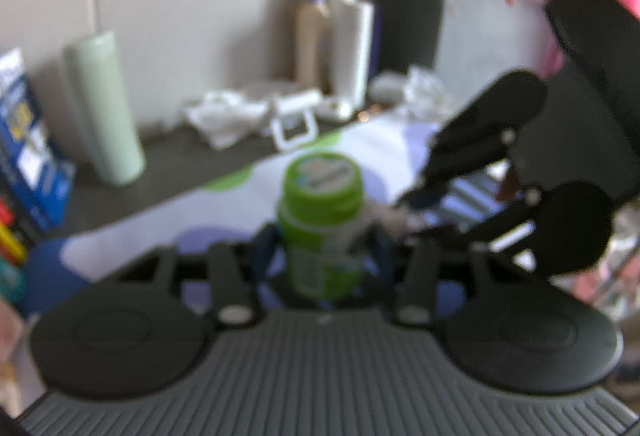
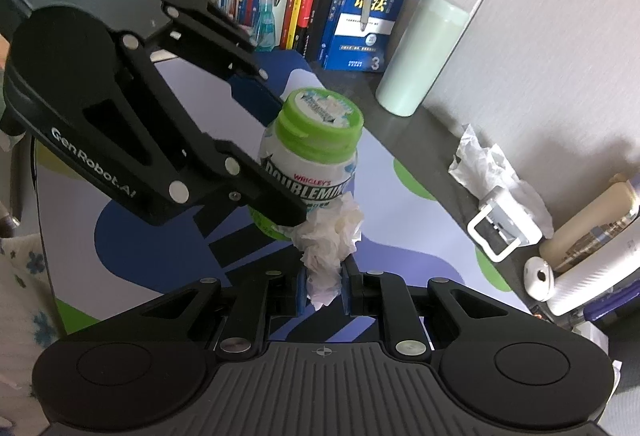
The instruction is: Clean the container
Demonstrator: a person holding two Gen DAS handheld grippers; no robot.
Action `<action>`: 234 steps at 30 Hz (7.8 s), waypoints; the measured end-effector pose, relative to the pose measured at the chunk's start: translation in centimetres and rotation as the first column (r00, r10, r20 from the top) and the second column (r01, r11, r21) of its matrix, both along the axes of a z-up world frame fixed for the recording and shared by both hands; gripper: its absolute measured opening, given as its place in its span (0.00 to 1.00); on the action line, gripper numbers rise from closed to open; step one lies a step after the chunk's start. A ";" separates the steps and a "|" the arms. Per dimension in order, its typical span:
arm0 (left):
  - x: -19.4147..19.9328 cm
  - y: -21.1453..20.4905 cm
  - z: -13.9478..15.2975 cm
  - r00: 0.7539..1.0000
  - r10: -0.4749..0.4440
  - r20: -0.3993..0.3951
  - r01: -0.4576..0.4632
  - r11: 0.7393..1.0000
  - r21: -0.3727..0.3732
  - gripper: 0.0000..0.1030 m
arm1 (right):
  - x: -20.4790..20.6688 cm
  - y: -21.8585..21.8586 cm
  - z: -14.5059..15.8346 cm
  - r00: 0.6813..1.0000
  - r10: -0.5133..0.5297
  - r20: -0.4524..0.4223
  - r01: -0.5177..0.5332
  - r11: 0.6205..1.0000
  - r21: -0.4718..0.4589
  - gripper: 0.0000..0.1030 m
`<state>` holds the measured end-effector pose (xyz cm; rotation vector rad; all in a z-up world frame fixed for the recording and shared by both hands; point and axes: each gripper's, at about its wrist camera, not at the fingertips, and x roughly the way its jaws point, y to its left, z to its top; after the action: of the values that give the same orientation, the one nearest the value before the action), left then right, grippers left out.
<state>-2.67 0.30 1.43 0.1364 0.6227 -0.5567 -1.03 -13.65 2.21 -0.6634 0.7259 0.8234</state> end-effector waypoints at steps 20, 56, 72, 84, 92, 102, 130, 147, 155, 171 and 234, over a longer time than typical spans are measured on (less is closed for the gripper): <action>0.2 -0.1 -0.3 1.000 -0.010 -0.007 0.010 1.000 -0.001 0.46 | 0.0 -0.4 2.1 0.999 -0.007 0.048 0.005 0.999 0.032 0.16; -0.1 0.3 -0.2 1.000 -0.009 0.004 0.009 1.000 -0.005 0.46 | -0.1 0.5 -1.4 1.000 0.005 -0.020 -0.005 1.000 -0.024 0.16; -0.1 0.2 0.0 1.000 -0.013 0.002 0.013 1.000 -0.003 0.46 | -0.2 0.4 0.0 1.000 -0.002 0.014 0.002 1.000 -0.008 0.16; -0.2 0.4 0.1 1.000 -0.018 0.000 0.018 1.000 -0.005 0.46 | -0.6 0.3 1.7 0.998 0.001 0.060 -0.002 1.000 0.011 0.16; -0.5 0.5 0.3 1.000 -0.020 0.001 0.021 1.000 -0.006 0.46 | -0.8 0.1 2.6 0.997 0.000 0.081 -0.002 1.000 0.029 0.16; -0.5 0.4 0.2 1.000 -0.015 0.003 0.015 1.000 -0.005 0.46 | -0.8 0.3 1.5 0.998 0.004 0.056 -0.005 1.000 0.015 0.16; -0.1 0.6 0.2 1.000 -0.008 0.004 0.008 1.000 -0.010 0.46 | -0.6 1.0 -2.3 0.999 0.010 -0.032 -0.011 0.999 -0.032 0.16; -0.1 0.7 0.2 1.000 -0.009 0.002 0.009 1.000 -0.013 0.46 | -0.5 0.7 -1.3 1.000 0.003 -0.007 -0.003 1.000 -0.019 0.16; -0.1 0.6 0.1 1.000 -0.013 0.001 0.013 1.000 -0.010 0.46 | -0.5 0.4 0.0 1.000 -0.001 0.023 0.002 1.000 -0.003 0.16; -0.3 0.2 0.0 1.000 -0.020 -0.003 0.020 1.000 -0.004 0.46 | -0.7 -0.2 2.3 0.997 -0.008 0.081 0.005 0.999 0.037 0.16; -0.4 0.2 -0.1 1.000 -0.015 -0.004 0.015 1.000 -0.007 0.46 | -0.1 0.2 0.7 0.999 -0.009 0.047 0.008 1.000 0.010 0.16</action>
<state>-3.03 0.53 1.33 0.1335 0.6237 -0.5733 -1.13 -13.43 2.93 -0.6687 0.6811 0.8003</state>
